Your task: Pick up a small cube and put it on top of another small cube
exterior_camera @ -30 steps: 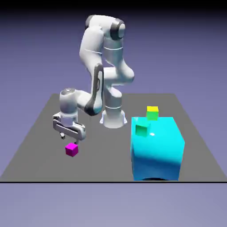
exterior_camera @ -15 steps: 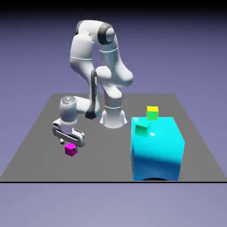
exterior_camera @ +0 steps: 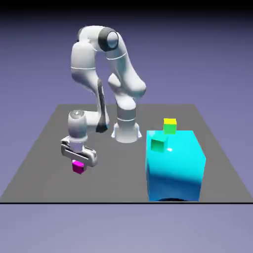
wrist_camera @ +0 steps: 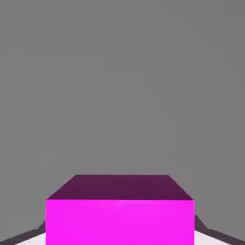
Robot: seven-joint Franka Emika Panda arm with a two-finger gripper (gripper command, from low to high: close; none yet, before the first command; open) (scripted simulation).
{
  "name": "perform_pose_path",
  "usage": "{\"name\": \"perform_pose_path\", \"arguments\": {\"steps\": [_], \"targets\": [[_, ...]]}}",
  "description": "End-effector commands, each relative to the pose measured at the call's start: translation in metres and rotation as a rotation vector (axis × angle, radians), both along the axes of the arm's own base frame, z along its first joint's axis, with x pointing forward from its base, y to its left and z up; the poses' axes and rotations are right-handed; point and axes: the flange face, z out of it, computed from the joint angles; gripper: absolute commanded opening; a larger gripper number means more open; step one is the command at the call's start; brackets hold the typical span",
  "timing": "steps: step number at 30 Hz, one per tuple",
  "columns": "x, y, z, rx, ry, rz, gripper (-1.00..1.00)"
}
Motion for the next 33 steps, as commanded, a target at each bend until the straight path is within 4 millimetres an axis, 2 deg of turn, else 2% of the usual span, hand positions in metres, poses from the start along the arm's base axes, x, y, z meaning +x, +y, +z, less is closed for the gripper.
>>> {"name": "perform_pose_path", "arguments": {"steps": [1,13,26,30,33], "targets": [[0.000,-0.001,0.002,-0.005,0.007,0.000,-1.00],[0.000,-0.006,0.033,-0.031,0.026,-0.003,-1.00],[-0.001,0.007,0.064,0.032,-0.045,-0.004,-1.00],[0.059,0.093,0.102,0.150,-0.072,0.317,-1.00],[0.085,0.162,0.141,0.204,-0.080,0.563,-1.00]]}}
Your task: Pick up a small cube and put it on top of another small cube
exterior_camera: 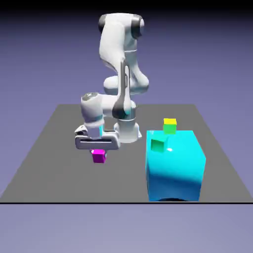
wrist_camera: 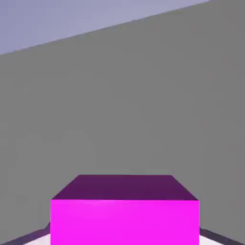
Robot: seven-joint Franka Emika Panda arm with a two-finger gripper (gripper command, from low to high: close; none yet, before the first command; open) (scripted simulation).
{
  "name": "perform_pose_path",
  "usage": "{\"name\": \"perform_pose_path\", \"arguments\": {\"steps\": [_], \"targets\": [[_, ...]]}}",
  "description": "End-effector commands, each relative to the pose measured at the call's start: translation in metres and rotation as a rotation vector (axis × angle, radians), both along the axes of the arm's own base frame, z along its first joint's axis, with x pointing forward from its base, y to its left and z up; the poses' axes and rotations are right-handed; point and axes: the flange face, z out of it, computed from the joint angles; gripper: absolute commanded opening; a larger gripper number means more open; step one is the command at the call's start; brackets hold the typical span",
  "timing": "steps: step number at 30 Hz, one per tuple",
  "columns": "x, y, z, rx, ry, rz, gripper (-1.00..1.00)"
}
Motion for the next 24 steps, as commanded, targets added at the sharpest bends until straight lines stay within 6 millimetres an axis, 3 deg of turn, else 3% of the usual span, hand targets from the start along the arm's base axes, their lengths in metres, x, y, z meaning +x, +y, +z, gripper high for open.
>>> {"name": "perform_pose_path", "arguments": {"steps": [1,4,7,10,13,15,20,21,22,24], "targets": [[0.005,0.023,0.014,0.009,-0.006,0.081,-1.00],[0.007,0.091,0.059,0.016,-0.025,0.326,-1.00],[-0.007,0.154,0.106,-0.006,-0.043,0.564,-1.00],[-0.036,0.210,0.153,-0.059,-0.063,0.790,-1.00],[-0.078,0.256,0.197,-0.140,-0.083,0.998,-1.00],[-0.083,0.260,0.201,-0.149,-0.085,1.018,-1.00],[-0.082,0.262,0.131,-0.149,-0.085,1.018,-1.00],[-0.082,0.262,0.131,-0.149,-0.085,1.018,1.00],[-0.082,0.262,0.131,-0.149,-0.085,1.018,1.00],[-0.081,0.262,0.161,-0.149,-0.085,1.018,1.00]]}}
